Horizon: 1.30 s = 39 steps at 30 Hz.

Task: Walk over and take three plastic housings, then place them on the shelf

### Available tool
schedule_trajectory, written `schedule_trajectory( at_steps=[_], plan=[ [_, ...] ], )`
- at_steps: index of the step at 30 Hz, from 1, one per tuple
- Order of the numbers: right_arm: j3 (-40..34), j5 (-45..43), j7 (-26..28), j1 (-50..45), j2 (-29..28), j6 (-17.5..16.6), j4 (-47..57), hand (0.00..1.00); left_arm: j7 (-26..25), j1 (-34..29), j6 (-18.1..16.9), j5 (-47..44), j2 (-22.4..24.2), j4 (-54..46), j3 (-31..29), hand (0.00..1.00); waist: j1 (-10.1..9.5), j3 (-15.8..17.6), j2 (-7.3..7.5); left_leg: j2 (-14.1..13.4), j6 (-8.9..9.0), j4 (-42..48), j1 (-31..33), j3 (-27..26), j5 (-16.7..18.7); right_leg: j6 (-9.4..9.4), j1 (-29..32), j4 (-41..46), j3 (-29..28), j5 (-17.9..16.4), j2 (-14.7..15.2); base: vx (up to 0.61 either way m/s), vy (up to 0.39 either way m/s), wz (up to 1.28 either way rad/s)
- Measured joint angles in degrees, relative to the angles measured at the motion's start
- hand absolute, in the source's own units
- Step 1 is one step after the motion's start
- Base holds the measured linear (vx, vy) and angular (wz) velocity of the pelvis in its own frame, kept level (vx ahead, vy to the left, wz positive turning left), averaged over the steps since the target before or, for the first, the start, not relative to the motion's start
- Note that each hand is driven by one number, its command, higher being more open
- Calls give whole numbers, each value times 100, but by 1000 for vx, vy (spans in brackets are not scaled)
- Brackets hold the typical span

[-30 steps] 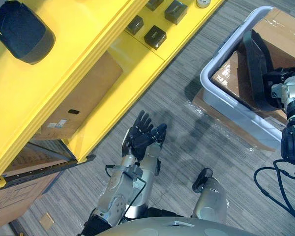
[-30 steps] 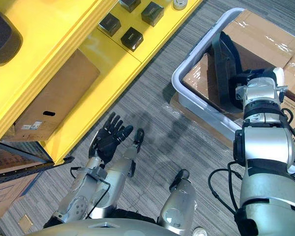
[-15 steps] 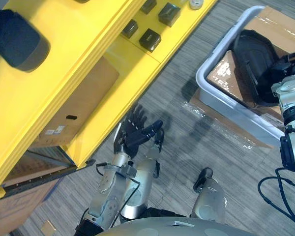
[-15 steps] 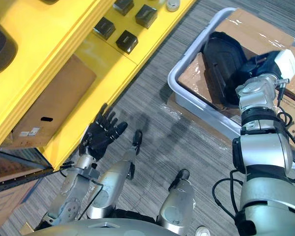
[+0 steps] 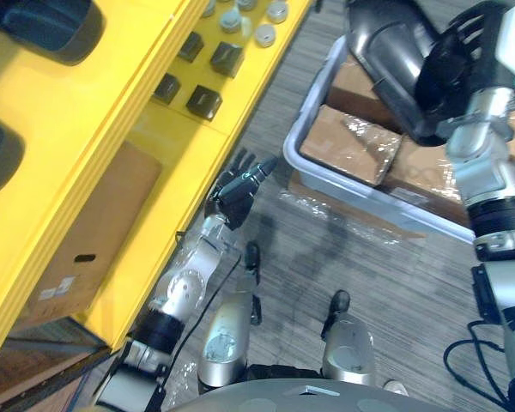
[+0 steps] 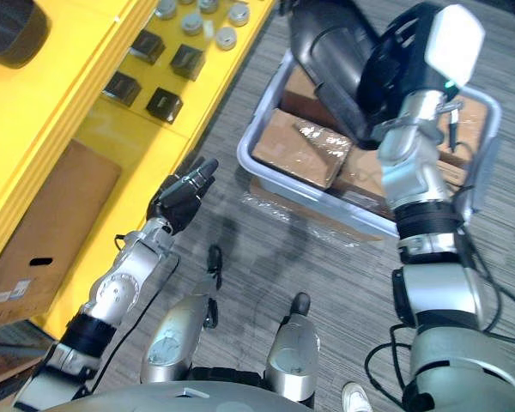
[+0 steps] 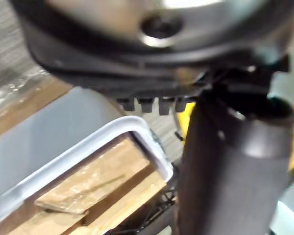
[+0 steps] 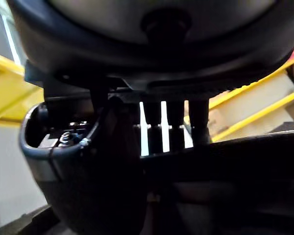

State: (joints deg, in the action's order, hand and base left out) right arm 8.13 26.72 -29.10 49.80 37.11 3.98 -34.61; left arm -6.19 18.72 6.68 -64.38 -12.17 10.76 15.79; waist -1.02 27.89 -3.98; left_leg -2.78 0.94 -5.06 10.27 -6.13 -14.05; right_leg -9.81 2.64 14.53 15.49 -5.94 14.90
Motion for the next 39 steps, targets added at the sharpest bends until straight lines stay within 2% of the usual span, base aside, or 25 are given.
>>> schedule_trajectory(
  at_steps=[2, 6, 10, 13, 20, 27, 31, 32, 34, 39],
  plan=[
    [0, 0, 0, -63, -77, 0, 0, 0, -38, 328, 113, -340, 85, 317, 34, 100, 50, -4, 20, -4, -2, 0, -10, -42, -43, 3, 0, -47, -24, 42, -3, -10, -29, -11],
    [15, 149, -4, -98, -245, -105, 184, 0, -118, 915, 56, -1064, 131, 637, 23, 100, 137, -3, 21, -17, -15, 0, -11, -188, 16, -20, 22, -206, -167, 116, -17, -25, -24, -18],
    [37, 220, -38, -186, -455, -284, 413, 0, -107, 1386, -231, -1445, 258, 818, 32, 100, 182, -3, 21, -41, -15, 0, -10, -253, 19, -10, 30, -290, -196, 171, -39, -21, -27, -10],
    [98, 208, -115, -186, -756, -357, 412, 0, -25, 1717, -461, -1596, 330, 921, 257, 100, 222, -3, 22, -43, -15, 1, -10, -262, 18, -10, 37, -291, -218, 171, -42, 0, 0, 0],
    [504, 107, -170, -187, -1453, -366, 405, 0, 36, 2115, -782, -1503, 729, 1097, 852, 100, 264, -1, 24, -35, -9, 22, 11, -297, -47, -10, 96, -279, -307, 171, -43, 4, -11, -1],
    [738, 96, -386, -187, -1687, -363, 395, 0, 30, 2195, -933, -1144, 789, 1308, 1122, 100, 272, -1, 24, -32, -8, 22, 18, -297, -53, -10, 114, -272, -321, 171, -42, 0, 0, 0],
    [843, -147, -506, -186, -1749, -363, 370, 0, -202, 2196, -1118, -858, 799, 1308, 1266, 100, 271, -1, 24, -30, -11, 22, 18, -293, -71, -11, 114, -268, -322, 171, -42, 0, 0, 0],
    [864, -244, -538, -186, -1792, -363, 349, 0, -297, 2196, -1179, -755, 808, 1308, 1286, 0, 270, -1, 24, -31, -8, 22, 18, -293, -74, -11, 113, -268, -322, 170, -42, 0, 0, 0],
    [942, -289, -563, -186, -1842, -356, 325, 0, -537, 2195, -1322, -678, 877, 1312, 1320, 0, 268, -1, 24, -29, -3, 22, 18, -290, -77, -11, 113, -267, -322, 170, -42, 0, 0, 0],
    [1007, -296, -685, -199, -2020, -355, 333, 0, -1116, 2183, -1943, -682, 1047, 1417, 1306, 0, 273, -1, 24, -30, 14, 21, 17, -284, -78, -13, 113, -251, -322, 167, -42, 0, 0, 0]
  ],
)
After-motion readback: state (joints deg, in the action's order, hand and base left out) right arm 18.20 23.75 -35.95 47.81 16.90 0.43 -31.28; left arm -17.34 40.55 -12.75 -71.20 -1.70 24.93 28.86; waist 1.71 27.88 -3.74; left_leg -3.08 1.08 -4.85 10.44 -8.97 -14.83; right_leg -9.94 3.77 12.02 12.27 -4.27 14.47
